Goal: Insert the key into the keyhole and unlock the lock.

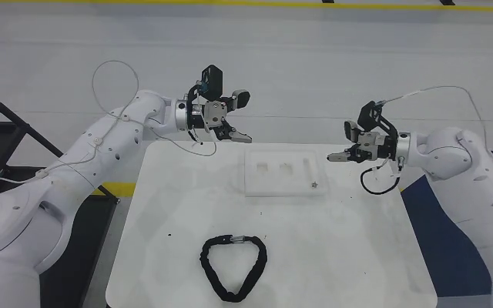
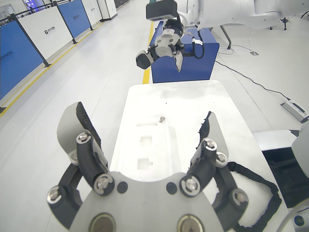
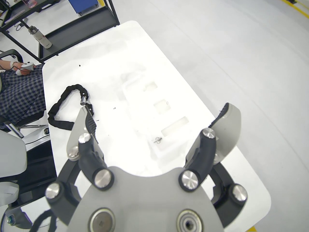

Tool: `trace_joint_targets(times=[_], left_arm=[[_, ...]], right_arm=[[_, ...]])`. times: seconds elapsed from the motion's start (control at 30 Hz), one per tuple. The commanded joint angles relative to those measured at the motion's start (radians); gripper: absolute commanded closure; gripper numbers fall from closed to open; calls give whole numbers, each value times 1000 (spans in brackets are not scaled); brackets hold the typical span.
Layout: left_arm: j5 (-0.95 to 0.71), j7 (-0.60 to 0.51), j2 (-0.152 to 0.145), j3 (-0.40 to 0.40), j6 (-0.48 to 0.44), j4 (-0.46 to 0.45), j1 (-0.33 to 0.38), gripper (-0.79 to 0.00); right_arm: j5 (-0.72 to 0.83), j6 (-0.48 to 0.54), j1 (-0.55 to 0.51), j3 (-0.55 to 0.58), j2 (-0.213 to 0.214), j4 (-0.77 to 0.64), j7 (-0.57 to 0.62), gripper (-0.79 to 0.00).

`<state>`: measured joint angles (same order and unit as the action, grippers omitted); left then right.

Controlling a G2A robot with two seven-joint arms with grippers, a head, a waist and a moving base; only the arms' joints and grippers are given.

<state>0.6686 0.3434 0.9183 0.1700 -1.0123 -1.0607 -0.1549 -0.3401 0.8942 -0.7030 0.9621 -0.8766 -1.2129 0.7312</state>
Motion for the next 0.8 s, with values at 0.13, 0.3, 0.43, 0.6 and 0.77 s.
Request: trace_joint_targets(times=[0.13, 0.3, 0.43, 0.6, 0.77], left_arm=[[0, 0, 0, 0, 0, 0, 0, -785], [0, 0, 0, 0, 0, 0, 0, -785], [0, 0, 0, 0, 0, 0, 0, -785], [0, 0, 0, 0, 0, 0, 0, -785], [0, 0, 0, 0, 0, 0, 0, -785]], right_arm=[[-4, -48, -32, -27, -6, 46, 4, -785], [-9, -114, -56, -55, -14, 64, 17, -785], [-4, -181, -62, -75, -23, 76, 25, -785], [-33, -277, -70, -123, -43, 48, 37, -785], [-65, -391, -64, -178, -72, 48, 23, -785]])
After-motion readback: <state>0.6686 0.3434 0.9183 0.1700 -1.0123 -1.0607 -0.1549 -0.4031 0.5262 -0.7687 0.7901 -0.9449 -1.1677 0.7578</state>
